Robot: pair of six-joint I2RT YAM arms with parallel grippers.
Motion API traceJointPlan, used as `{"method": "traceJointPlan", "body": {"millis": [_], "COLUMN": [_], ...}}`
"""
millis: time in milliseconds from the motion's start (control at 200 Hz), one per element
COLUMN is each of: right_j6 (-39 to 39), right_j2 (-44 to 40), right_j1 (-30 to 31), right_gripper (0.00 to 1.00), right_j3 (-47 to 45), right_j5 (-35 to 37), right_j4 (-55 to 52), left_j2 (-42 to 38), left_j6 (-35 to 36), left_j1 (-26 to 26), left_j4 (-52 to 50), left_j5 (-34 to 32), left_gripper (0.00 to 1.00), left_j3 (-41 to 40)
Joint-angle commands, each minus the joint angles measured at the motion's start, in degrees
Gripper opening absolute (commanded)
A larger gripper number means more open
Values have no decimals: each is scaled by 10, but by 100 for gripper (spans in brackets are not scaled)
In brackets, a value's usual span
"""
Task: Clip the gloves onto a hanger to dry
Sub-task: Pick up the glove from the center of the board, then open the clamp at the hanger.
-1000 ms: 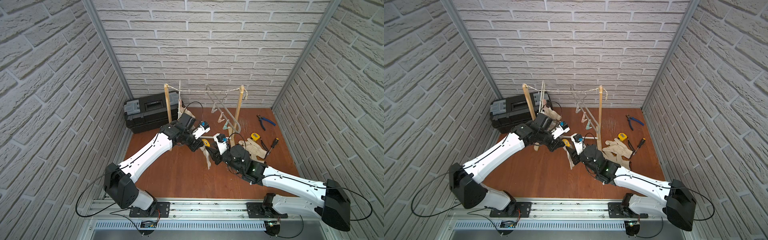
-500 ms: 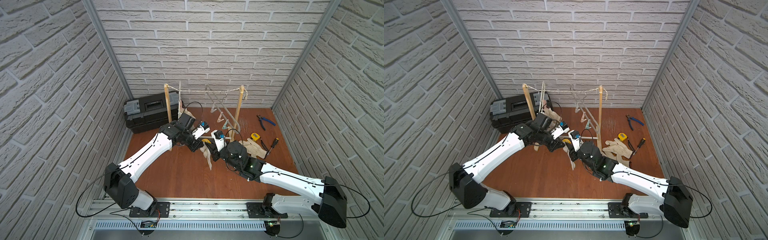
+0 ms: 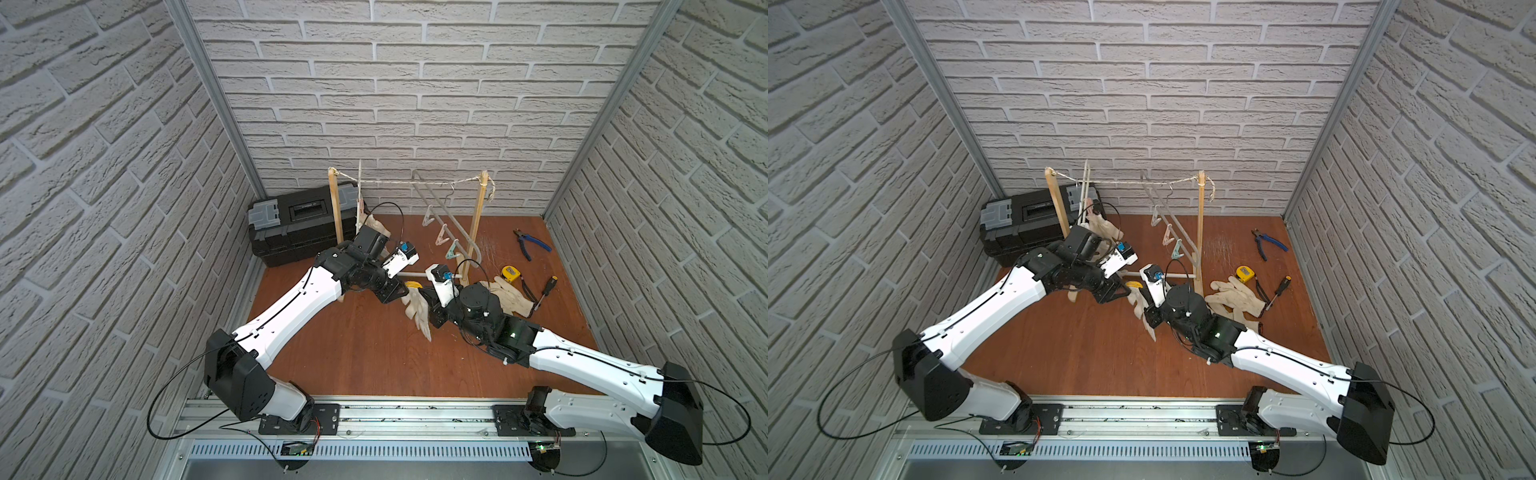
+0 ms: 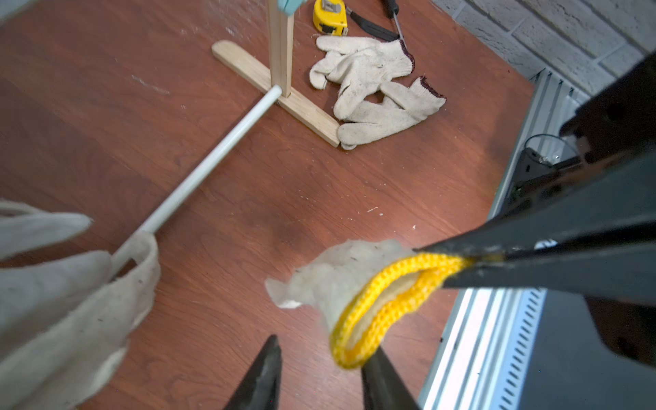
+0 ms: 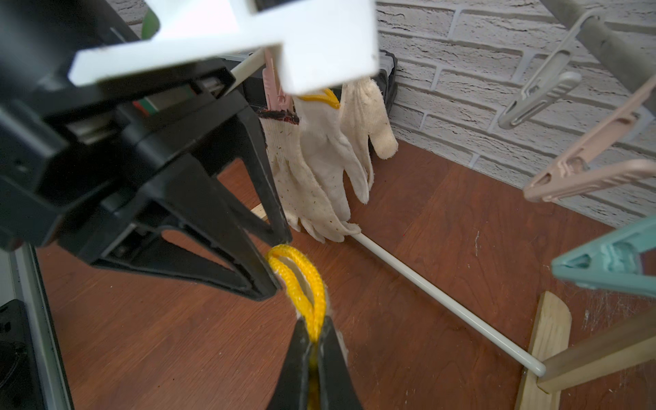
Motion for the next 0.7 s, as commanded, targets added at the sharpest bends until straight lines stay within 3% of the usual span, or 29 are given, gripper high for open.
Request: {"method": "traceJointPlan", "body": {"millis": [0, 130, 265, 415, 540, 695], "right_j6": [12, 37, 59, 54, 20, -27], "right_j2": [-49, -122, -203, -259, -242, -163], "right_j1": [-13, -39, -105, -196, -253, -301], "right_gripper": [3, 3, 2, 2, 2, 2], "right_j3": [-35, -68, -81, -70, -21, 58], "right_j5": [-7, 25, 41, 43, 25, -73], "right_j4": [-52, -134, -227, -264, -267, -234], "left_j2": [-22, -22, -20, -23, -47, -40], "left_j6": [-28, -61, -78, -84, -101, -100], "left_j1": [3, -7, -21, -16, -1, 0], "left_j4": [73, 115, 127, 110, 122, 184], "left_j5": [-2, -26, -77, -184, -234, -179], "left_gripper": [52, 63, 65, 65, 65, 69], "left_j3": [-9, -9, -2, -5, -23, -34]}}
